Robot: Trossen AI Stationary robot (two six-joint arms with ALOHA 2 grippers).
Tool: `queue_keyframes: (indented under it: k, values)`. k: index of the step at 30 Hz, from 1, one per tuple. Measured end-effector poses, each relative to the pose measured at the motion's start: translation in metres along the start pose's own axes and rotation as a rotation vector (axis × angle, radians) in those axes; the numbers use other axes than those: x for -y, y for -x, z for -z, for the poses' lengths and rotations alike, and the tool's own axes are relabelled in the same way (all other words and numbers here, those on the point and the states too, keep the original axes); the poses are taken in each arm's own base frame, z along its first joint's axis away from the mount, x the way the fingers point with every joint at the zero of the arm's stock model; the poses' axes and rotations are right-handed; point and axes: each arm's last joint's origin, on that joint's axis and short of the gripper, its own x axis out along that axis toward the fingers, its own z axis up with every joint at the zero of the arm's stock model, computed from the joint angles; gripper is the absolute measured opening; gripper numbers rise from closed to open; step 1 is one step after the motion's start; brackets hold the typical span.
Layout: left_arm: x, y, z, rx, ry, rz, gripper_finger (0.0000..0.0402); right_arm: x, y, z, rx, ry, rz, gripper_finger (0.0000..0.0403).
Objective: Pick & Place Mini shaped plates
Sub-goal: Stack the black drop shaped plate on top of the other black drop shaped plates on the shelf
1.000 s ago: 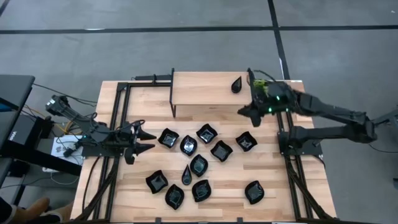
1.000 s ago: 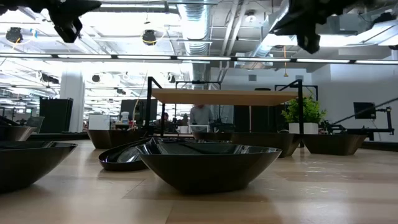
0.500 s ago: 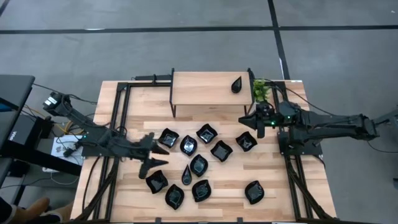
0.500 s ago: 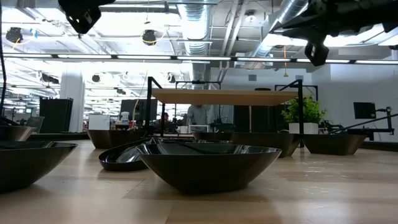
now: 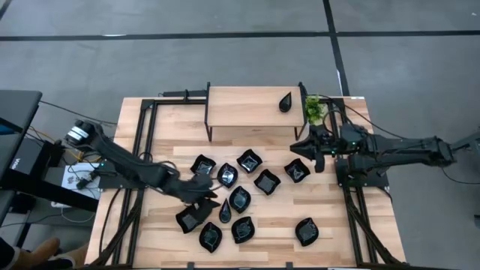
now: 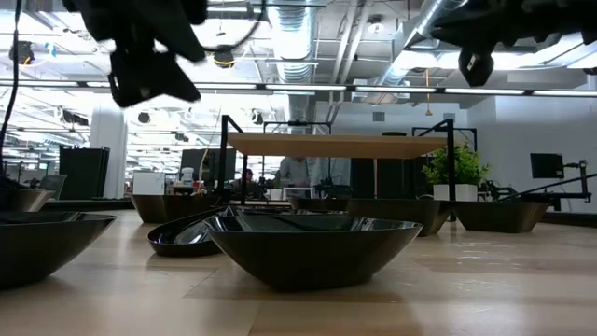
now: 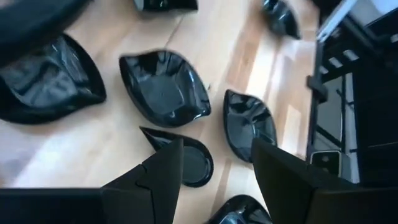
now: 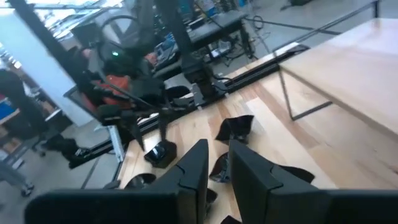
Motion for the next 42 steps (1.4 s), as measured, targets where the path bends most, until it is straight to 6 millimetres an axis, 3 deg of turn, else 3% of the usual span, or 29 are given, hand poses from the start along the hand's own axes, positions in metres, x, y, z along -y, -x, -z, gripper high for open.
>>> queue_keyframes:
  k: [6,13,16,20,27,32,42]
  values:
    - [-0.007,-0.031,0.004,-0.084,0.194,-0.066,0.0191,-0.008,0.003,0.002,-0.018,0.006,-0.075,0.0059]
    - [-0.014,-0.046,0.013,-0.115,0.366,-0.128,0.0191,-0.012,0.004,0.006,-0.055,0.01,-0.101,0.0059]
    - [-0.015,-0.048,0.013,-0.132,0.429,-0.131,0.0191,-0.013,0.005,0.007,-0.059,0.011,-0.108,0.0059]
    - [-0.013,-0.044,0.011,-0.146,0.379,-0.1,0.0191,-0.013,0.005,0.007,-0.06,0.011,-0.11,0.0059]
    - [-0.007,-0.029,-0.002,-0.021,0.419,-0.067,0.0191,-0.013,0.004,0.007,-0.061,0.011,-0.108,0.0059]
    - [-0.008,-0.025,-0.006,-0.046,0.431,-0.037,0.0191,-0.011,0.005,0.011,-0.104,0.011,-0.088,0.0059]
    - [-0.001,-0.053,-0.015,-0.185,0.452,-0.198,0.0191,-0.01,0.005,0.012,-0.114,0.01,-0.081,0.0059]
